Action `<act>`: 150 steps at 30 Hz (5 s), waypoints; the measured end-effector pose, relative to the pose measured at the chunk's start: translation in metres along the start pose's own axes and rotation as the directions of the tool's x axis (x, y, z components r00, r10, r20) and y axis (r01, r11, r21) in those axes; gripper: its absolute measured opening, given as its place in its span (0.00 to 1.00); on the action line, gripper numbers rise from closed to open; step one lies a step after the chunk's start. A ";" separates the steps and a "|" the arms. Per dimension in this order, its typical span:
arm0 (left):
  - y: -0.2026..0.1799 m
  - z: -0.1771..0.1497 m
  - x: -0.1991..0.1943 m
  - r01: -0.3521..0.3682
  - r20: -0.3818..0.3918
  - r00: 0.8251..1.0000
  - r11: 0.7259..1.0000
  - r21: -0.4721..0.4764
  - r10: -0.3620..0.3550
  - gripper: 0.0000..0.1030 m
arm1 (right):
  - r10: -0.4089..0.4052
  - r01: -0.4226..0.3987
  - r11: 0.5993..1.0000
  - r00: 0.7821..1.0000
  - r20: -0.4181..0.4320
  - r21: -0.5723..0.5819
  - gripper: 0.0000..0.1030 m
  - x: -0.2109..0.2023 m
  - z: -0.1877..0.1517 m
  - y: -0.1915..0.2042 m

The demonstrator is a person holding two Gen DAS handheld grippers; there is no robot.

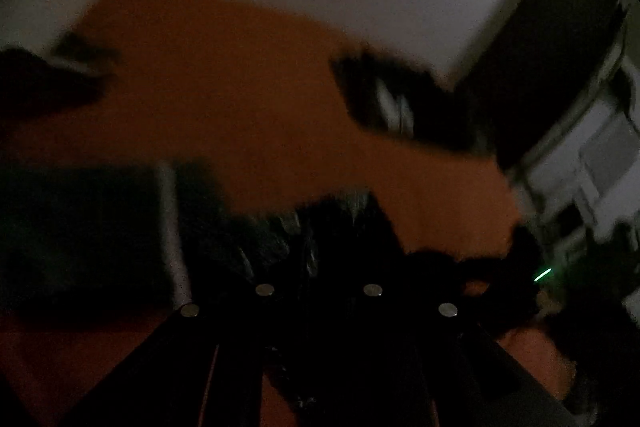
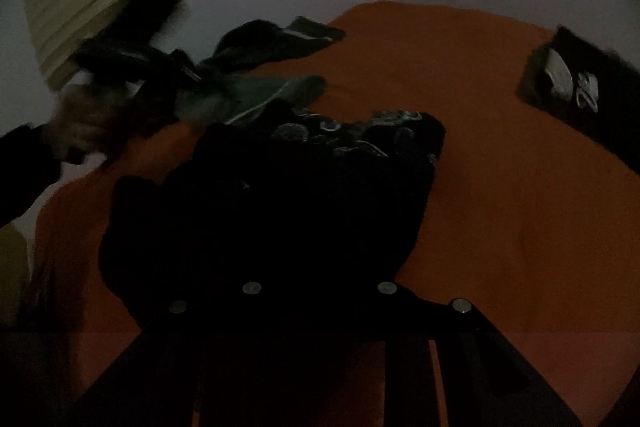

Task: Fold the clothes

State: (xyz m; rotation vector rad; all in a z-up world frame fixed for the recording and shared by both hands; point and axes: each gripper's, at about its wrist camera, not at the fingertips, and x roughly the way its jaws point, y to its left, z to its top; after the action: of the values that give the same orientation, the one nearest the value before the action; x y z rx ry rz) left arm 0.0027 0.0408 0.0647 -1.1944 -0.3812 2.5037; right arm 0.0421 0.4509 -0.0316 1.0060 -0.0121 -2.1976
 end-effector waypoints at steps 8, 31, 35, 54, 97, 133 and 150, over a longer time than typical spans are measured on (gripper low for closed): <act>-0.023 -0.039 -0.031 -0.074 -0.076 0.994 0.992 0.102 0.082 0.48 | -0.017 0.017 1.000 1.000 -0.003 0.022 0.21 0.026 -0.003 0.006; -0.015 -0.105 0.080 -0.041 -0.165 0.985 0.993 0.110 0.059 0.48 | -0.069 0.047 0.980 0.992 0.107 0.195 0.21 0.105 0.059 -0.058; 0.005 -0.105 0.101 -0.075 -0.191 0.978 0.996 0.047 0.083 0.47 | -0.066 0.062 0.968 0.998 0.007 0.242 0.35 0.114 0.070 -0.068; 0.031 -0.047 0.136 -0.051 -0.155 0.987 0.995 -0.088 0.037 0.38 | -0.220 0.253 0.938 0.963 -0.157 0.236 0.08 0.075 0.013 -0.035; -0.010 -0.147 0.064 -0.110 -0.171 0.978 0.993 0.038 0.115 0.35 | -0.240 0.192 0.880 0.969 0.058 0.434 0.03 -0.054 -0.065 0.043; 0.125 -0.161 -0.050 0.034 -0.107 0.992 0.964 -0.264 -0.065 0.50 | -0.645 0.589 0.603 0.757 0.105 -0.538 0.45 0.036 -0.099 0.205; 0.137 -0.217 -0.016 0.002 -0.243 0.967 0.963 -0.269 -0.070 0.50 | -0.766 0.617 0.215 0.587 0.260 -0.757 0.45 0.170 -0.106 0.222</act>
State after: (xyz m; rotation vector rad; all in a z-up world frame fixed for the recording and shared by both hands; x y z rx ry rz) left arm 0.1575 -0.0700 -0.1090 -1.5708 -0.6820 2.2827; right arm 0.1700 0.2101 -0.1550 0.6636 1.7302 -2.3692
